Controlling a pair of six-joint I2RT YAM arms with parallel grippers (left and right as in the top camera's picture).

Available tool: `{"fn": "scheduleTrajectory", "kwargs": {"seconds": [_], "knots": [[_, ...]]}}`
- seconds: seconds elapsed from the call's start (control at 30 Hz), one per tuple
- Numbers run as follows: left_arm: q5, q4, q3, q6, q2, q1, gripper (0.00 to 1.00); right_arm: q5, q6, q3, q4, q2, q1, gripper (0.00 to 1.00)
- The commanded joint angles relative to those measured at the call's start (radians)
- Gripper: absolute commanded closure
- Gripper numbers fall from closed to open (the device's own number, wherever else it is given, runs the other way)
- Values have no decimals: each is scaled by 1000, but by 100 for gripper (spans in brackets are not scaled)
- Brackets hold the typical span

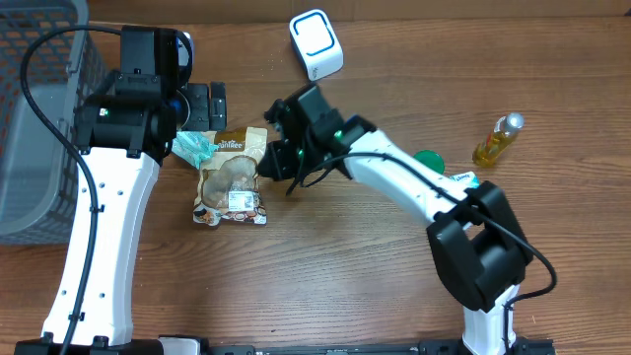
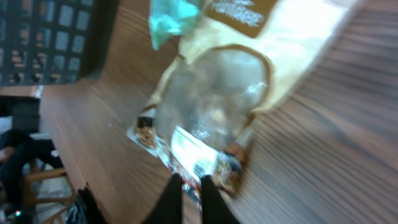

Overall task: Scan the item barcode
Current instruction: 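Reach the right gripper over to the PanTree snack bag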

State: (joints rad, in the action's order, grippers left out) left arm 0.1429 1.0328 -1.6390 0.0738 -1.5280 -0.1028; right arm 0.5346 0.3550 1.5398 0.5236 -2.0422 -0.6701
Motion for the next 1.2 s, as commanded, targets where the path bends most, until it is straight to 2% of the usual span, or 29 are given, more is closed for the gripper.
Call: {"fn": "scheduleTrajectory", "kwargs": {"seconds": [0.0, 0.03, 0.07, 0.27, 0.43, 0.7, 0.77, 0.87, 1.0, 1.17], "knots": [[5, 0, -12, -15, -5, 2, 0, 12, 20, -42, -87, -45, -32, 73], [5, 0, -12, -15, -5, 2, 0, 5, 20, -48, -111, -53, -40, 58], [5, 0, -12, -15, -5, 2, 0, -8, 19, -51, -128, -65, -48, 52], [5, 0, -12, -15, -5, 2, 0, -124, 20, -51, -209, -112, -85, 39], [5, 0, -12, -15, -5, 2, 1, -247, 20, -51, -229, -134, -103, 35], [5, -1, -12, -15, -5, 2, 1, -266, 21, -51, -236, -153, -117, 33], [5, 0, -12, -15, -5, 2, 0, -266, 41, -51, -242, -163, -122, 28], [5, -1, -12, -15, -5, 2, 0, -265, 54, -51, -245, -183, -127, 28], [5, 0, -12, -15, -5, 2, 0, -266, 54, -50, -229, -185, -124, 31], [5, 0, -12, -15, -5, 2, 1, -272, 104, -50, -168, -183, -90, 43]]}}
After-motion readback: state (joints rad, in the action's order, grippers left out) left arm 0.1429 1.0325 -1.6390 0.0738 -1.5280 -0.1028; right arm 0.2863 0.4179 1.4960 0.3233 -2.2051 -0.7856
